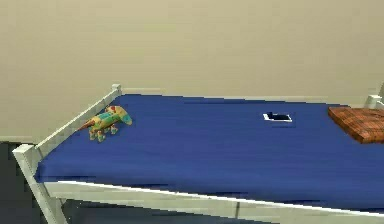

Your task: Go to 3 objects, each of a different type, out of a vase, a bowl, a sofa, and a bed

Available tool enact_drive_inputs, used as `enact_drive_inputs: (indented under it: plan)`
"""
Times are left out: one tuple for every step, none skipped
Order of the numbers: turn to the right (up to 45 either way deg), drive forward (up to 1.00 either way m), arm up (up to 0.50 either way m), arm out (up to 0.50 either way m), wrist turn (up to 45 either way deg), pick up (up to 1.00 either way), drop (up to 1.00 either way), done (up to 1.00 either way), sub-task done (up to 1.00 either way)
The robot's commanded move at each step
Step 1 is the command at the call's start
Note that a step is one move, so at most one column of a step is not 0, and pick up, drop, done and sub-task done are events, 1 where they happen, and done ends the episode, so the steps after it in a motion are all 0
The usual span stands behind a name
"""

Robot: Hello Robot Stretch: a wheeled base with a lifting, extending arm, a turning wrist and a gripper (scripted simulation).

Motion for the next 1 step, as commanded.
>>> enact_drive_inputs:
  plan:
    - [12.0, 0.00, 0.00, 0.00, 0.0, 0.00, 0.00, 0.00, 0.00]
